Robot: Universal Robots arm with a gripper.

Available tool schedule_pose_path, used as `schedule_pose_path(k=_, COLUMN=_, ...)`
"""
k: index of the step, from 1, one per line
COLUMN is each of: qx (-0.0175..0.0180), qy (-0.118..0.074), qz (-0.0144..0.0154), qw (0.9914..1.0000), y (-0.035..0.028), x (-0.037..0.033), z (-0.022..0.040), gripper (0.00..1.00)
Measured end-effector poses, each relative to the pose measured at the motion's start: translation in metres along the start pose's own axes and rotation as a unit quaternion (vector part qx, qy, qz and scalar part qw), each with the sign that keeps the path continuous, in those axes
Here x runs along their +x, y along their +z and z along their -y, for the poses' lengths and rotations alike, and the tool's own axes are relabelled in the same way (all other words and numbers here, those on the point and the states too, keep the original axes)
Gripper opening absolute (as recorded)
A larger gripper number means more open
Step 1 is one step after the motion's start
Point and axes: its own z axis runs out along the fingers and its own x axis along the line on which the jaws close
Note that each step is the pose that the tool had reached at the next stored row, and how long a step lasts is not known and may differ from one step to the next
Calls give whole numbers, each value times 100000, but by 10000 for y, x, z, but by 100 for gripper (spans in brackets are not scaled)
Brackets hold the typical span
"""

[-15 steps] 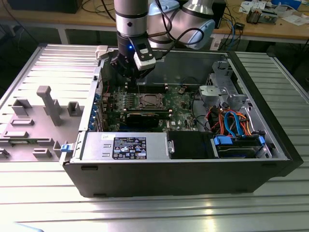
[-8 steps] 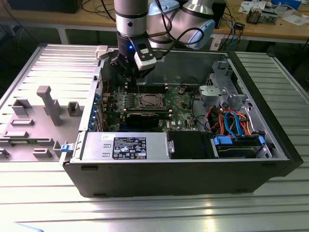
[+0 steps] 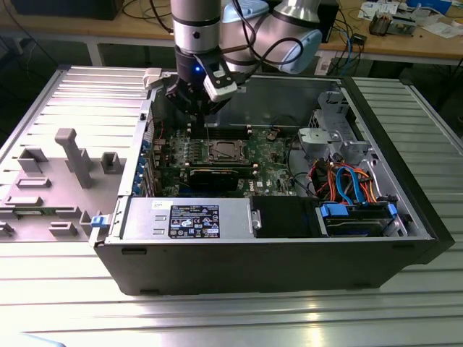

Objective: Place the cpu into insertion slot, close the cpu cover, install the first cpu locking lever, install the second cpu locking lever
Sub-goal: 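Install the first cpu locking lever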

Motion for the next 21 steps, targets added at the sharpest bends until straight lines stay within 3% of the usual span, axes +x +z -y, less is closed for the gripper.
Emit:
schedule_pose_path(k=5, qx=-251, qy=-1548, qz=-1, qw=99988, y=48, x=5, z=-73, gripper=11)
schedule_pose_path(k=18, qx=-258, qy=-1538, qz=4, qw=99988, y=55, x=7, z=-89, gripper=11)
schedule_pose_path(k=21, qx=-259, qy=-1593, qz=4, qw=99987, y=56, x=6, z=-116, gripper=11)
